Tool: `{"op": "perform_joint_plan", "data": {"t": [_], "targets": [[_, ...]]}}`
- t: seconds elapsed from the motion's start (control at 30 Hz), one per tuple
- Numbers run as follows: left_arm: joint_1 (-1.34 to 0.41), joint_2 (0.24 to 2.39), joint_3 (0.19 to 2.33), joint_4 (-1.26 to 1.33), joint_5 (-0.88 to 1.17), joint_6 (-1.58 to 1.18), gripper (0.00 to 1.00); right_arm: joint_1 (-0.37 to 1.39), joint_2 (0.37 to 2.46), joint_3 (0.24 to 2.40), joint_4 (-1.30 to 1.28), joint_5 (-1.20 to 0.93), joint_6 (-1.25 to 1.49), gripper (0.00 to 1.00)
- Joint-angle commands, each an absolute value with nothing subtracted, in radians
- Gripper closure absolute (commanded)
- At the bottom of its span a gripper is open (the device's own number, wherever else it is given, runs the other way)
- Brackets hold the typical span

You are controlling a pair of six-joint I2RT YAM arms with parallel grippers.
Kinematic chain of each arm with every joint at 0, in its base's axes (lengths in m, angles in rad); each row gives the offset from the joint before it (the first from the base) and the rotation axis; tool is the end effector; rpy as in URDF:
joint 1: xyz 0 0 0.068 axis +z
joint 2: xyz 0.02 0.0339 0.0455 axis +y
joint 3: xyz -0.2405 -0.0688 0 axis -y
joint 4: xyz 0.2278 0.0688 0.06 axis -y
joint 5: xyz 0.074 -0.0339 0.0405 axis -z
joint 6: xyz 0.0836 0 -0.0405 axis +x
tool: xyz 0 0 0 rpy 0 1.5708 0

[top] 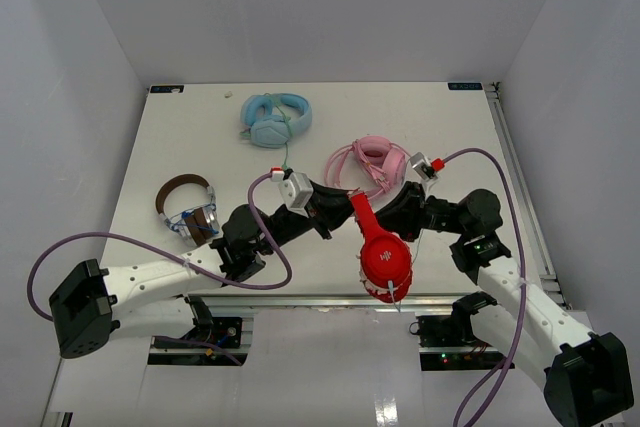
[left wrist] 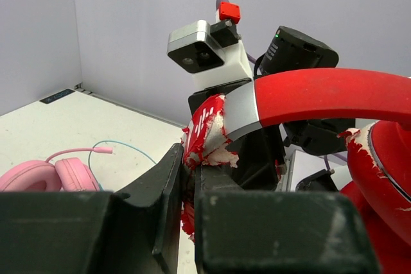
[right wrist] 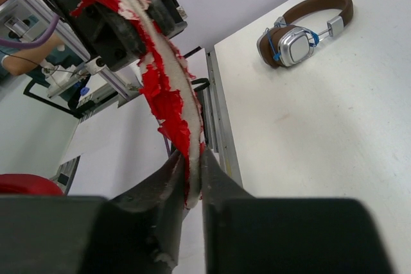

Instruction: Wrap the headphones

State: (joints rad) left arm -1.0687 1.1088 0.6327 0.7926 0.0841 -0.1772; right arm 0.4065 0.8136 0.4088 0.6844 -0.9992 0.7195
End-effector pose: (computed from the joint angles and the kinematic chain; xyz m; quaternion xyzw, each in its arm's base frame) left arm 0.1345 -0.2596 0.3267 0.2835 0.5144 -0.4920 0.6426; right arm 0.1581 0.1446 0.2866 -0.2957 0.5813 0.6180 0.4391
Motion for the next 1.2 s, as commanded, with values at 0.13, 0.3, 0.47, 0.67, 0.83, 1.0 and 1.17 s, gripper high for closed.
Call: {"op": "perform_joint_plan", "data": {"t": [0.13, 0.3, 0.47, 0.67, 0.83, 1.0, 1.17], "targets": [[-1.075, 1.072, 0.658, 0.882, 0.113, -0.239, 1.0, 0.408, 0.823, 0.405, 0.748, -0.995, 0.741, 0.92], [-1.075, 1.05, 0.638, 0.869, 0.154, -0.236, 0.68, 0.407, 0.816, 0.406, 0.809, -1.0, 0.809, 0.92], [-1.075, 1.016, 0.577, 0.869, 0.149, -0.236, 0.45, 0.407, 0.823, 0.398, 0.931, -1.001, 0.919, 0.92], [-1.075, 0.986, 0.532, 0.842, 0.128, -0.231, 0.34, 0.407, 0.85, 0.377, 1.083, -1.011, 1.053, 0.92], [-1.075, 0.995, 0.539, 0.802, 0.171, -0.209, 0.26, 0.407, 0.866, 0.366, 1.141, -1.019, 1.115, 0.92], [-1.075, 1.025, 0.571, 0.781, 0.234, -0.183, 0.26, 0.407, 0.868, 0.367, 1.134, -1.02, 1.123, 0.92], [-1.075, 1.053, 0.596, 0.783, 0.262, -0.158, 0.27, 0.407, 0.867, 0.365, 1.125, -1.028, 1.128, 0.92]]}}
